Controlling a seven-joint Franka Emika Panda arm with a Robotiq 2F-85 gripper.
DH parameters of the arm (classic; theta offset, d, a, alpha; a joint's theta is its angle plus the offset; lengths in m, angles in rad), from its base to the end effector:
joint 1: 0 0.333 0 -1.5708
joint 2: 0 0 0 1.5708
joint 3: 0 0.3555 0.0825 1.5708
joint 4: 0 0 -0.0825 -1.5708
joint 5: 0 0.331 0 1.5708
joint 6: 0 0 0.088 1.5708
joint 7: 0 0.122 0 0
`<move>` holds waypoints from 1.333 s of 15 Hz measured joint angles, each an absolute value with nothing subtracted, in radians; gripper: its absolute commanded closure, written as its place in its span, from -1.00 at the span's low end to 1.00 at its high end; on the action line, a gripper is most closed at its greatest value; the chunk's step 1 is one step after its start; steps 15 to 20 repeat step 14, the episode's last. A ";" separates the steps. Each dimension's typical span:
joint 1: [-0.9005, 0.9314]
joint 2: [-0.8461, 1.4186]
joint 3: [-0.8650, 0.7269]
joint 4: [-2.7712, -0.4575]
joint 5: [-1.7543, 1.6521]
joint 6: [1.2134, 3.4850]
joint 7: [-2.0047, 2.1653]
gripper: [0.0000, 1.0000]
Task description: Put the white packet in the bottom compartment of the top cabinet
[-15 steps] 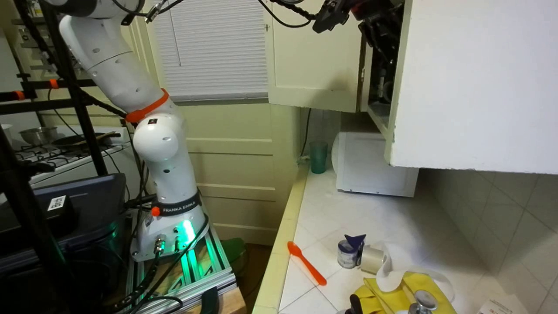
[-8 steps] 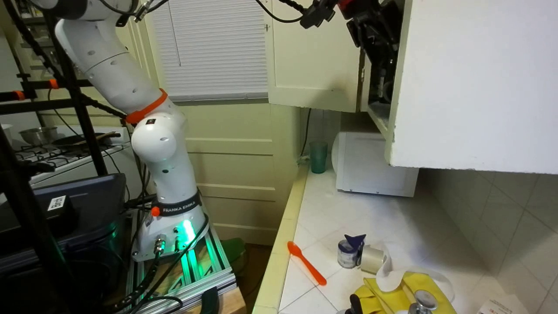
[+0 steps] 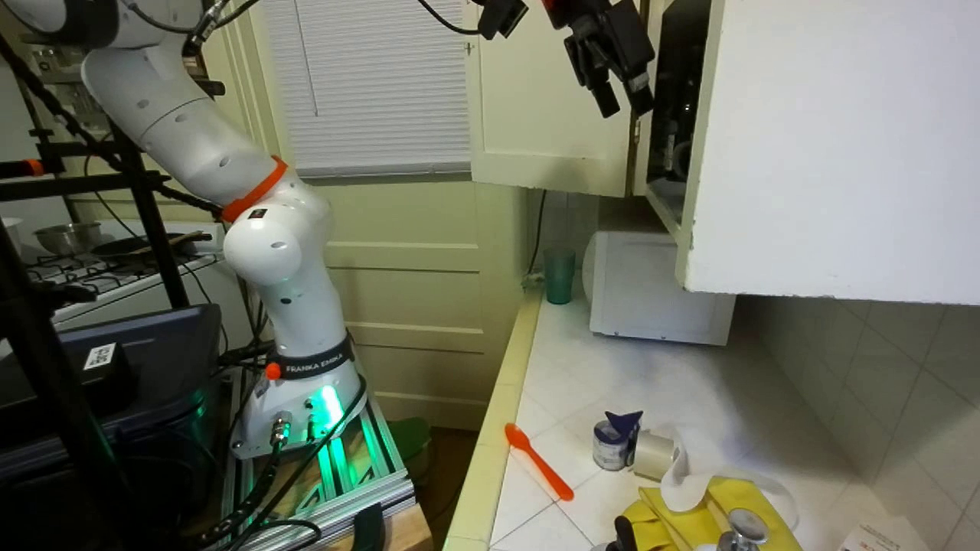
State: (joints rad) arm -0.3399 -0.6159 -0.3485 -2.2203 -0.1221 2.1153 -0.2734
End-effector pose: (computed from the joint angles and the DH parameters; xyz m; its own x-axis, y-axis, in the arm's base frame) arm 0.2335 -0.2603 0.6614 0.8303 -0.3047 0.4666 -0.3693 -0.9279 0.0512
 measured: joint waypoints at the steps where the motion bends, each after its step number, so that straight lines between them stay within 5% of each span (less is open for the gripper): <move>1: -0.345 -0.635 -0.340 -2.235 -0.133 2.108 -0.264 -1.00; 20: -0.350 -0.769 -0.292 -2.368 -0.162 2.103 -0.207 -1.00</move>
